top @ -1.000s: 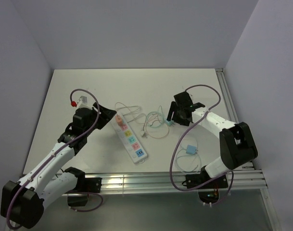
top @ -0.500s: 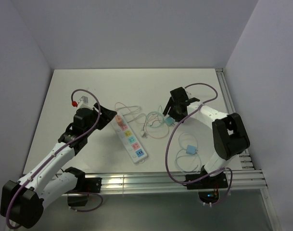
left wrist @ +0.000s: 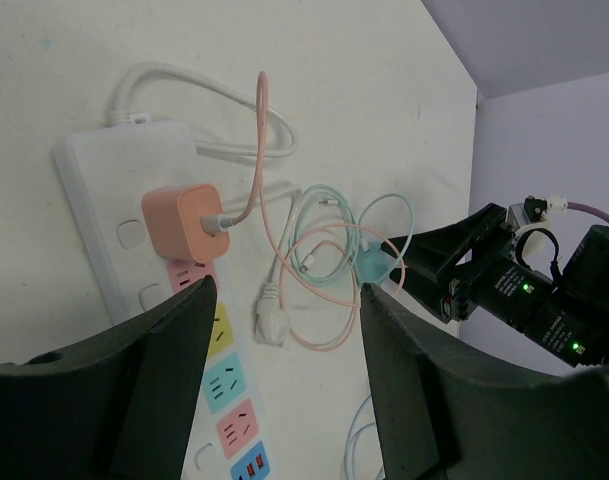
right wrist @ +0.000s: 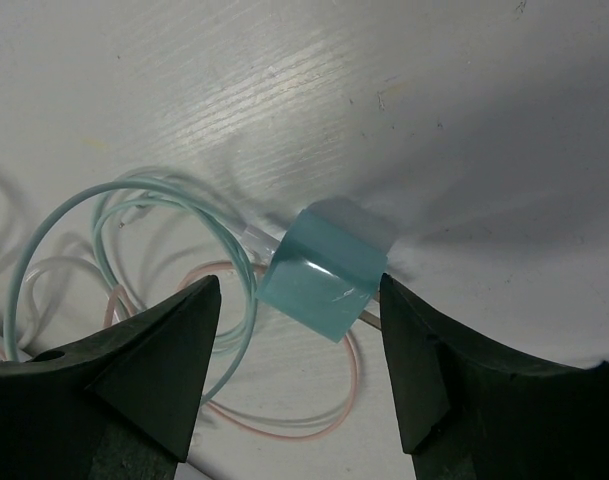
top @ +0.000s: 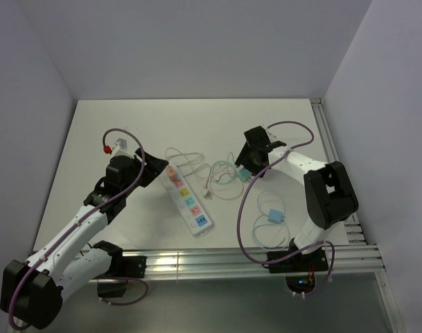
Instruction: Insert the plug
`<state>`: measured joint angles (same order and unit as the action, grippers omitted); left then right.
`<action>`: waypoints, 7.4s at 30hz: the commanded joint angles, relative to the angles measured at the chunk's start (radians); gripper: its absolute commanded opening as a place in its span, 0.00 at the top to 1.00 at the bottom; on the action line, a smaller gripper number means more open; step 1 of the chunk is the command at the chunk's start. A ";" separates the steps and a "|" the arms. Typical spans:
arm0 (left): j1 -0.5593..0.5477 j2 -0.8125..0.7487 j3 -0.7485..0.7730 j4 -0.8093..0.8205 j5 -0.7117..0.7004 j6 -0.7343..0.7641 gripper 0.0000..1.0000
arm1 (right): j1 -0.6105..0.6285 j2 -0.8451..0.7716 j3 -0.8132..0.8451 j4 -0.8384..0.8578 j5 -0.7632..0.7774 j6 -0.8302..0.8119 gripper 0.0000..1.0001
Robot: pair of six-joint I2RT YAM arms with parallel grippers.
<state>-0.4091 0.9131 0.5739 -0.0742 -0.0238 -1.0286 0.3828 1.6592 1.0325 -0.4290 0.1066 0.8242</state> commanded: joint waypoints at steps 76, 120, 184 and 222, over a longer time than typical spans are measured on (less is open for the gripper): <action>-0.004 -0.069 0.133 -0.035 0.073 0.111 0.38 | -0.073 -0.495 0.471 0.003 0.603 -0.533 1.00; -0.477 0.374 0.317 0.413 0.170 0.257 0.40 | -0.167 -0.769 -0.374 0.343 -0.524 0.490 1.00; -0.369 0.151 0.153 0.419 0.722 0.323 1.00 | 0.156 -0.747 -0.031 0.059 -0.912 -0.505 0.41; -0.369 0.104 0.165 0.418 0.883 0.361 1.00 | 0.237 -0.656 -0.095 0.128 -1.180 -0.565 0.50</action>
<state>-0.7795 1.0420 0.7067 0.2810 0.8589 -0.6914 0.6083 1.0042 0.9428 -0.3252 -1.0237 0.2779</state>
